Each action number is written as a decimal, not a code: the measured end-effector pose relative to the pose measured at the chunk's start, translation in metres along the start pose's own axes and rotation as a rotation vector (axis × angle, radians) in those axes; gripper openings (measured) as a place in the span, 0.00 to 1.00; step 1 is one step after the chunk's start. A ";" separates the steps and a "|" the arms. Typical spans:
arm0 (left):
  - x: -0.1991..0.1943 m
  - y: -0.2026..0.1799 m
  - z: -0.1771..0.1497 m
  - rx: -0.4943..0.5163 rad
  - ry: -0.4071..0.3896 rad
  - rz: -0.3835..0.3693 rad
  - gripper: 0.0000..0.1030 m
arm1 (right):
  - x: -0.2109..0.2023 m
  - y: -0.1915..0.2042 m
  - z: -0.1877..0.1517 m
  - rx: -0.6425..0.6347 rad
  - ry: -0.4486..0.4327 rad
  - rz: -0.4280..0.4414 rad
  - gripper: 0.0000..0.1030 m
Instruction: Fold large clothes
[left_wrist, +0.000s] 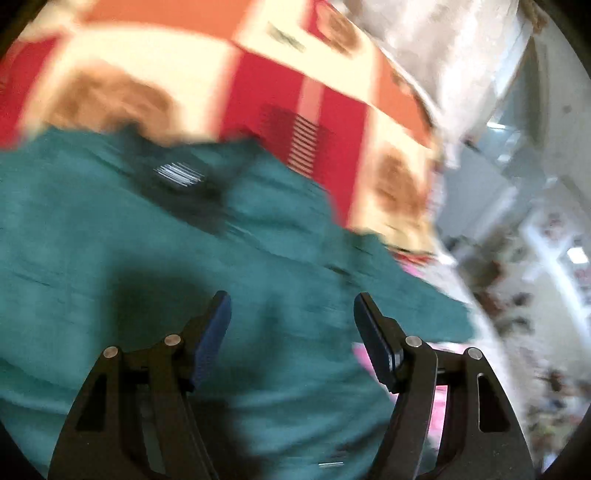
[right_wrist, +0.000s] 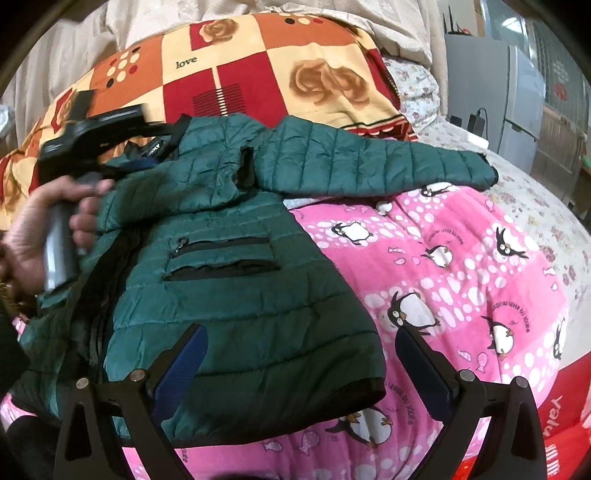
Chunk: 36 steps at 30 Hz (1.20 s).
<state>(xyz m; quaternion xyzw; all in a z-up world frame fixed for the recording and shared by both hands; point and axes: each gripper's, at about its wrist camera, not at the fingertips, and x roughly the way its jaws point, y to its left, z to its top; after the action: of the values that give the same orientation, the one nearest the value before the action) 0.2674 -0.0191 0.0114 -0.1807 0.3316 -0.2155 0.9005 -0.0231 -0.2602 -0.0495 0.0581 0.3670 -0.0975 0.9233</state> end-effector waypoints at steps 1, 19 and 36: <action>-0.015 0.023 0.005 -0.022 -0.040 0.096 0.66 | -0.002 0.002 -0.001 -0.008 -0.004 -0.006 0.98; -0.067 0.122 0.005 -0.120 -0.107 0.293 0.67 | -0.010 0.025 0.026 -0.143 -0.068 0.035 0.98; -0.031 0.192 -0.024 -0.295 -0.043 0.371 0.75 | 0.221 0.167 0.170 -0.261 0.156 0.375 0.84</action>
<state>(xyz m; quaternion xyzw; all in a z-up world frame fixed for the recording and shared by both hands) 0.2816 0.1541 -0.0802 -0.2507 0.3678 0.0082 0.8954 0.2844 -0.1586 -0.0723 0.0128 0.4295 0.1284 0.8938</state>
